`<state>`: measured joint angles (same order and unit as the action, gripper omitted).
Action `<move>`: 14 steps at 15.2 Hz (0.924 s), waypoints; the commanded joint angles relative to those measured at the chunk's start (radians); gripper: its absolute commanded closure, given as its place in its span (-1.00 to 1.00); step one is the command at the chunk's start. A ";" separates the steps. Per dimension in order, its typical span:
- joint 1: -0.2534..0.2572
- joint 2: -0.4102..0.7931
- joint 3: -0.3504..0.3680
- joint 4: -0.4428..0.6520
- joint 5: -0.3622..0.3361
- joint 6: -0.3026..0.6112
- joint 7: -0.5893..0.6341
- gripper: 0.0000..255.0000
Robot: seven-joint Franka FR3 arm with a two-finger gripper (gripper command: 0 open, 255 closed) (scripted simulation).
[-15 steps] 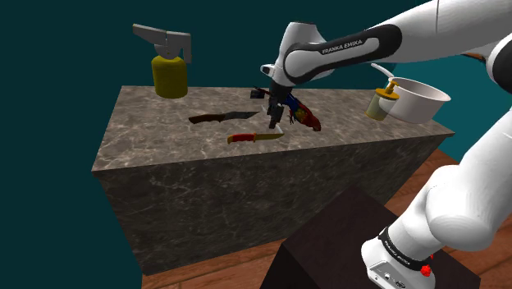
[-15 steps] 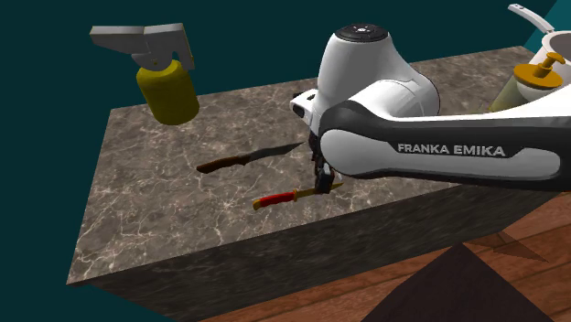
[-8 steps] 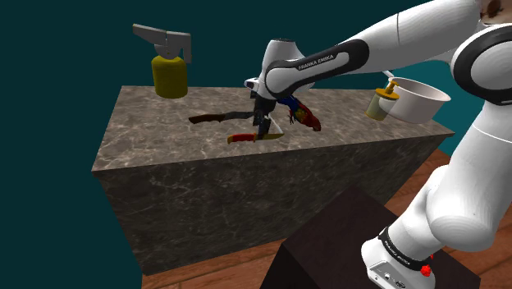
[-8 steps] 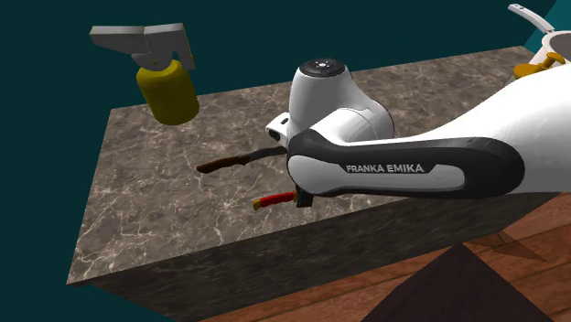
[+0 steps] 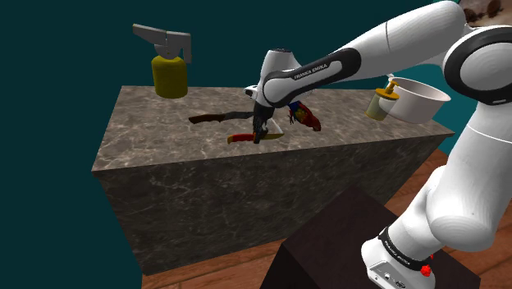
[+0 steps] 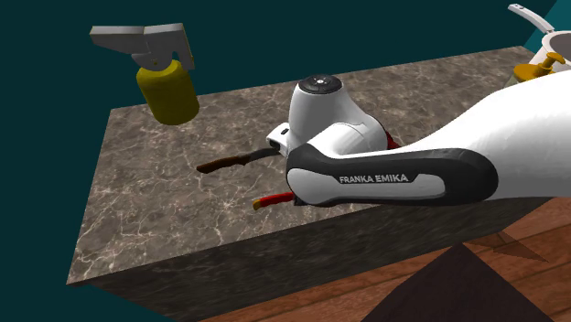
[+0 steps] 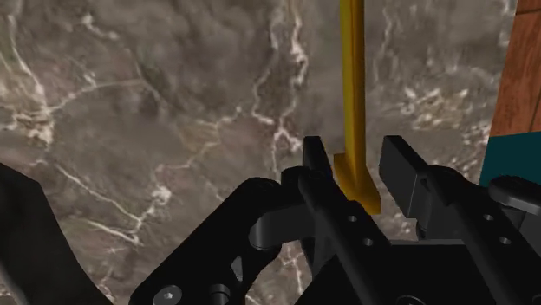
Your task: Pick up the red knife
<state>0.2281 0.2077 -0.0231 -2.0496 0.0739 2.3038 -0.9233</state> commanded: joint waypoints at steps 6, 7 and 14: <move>0.000 0.000 0.000 -0.001 0.000 0.001 0.000 1.00; 0.000 0.000 0.000 -0.001 0.000 0.001 0.000 1.00; 0.000 -0.037 -0.001 0.033 -0.005 -0.070 0.006 1.00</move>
<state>0.2282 0.1759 -0.0242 -2.0222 0.0698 2.2452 -0.9184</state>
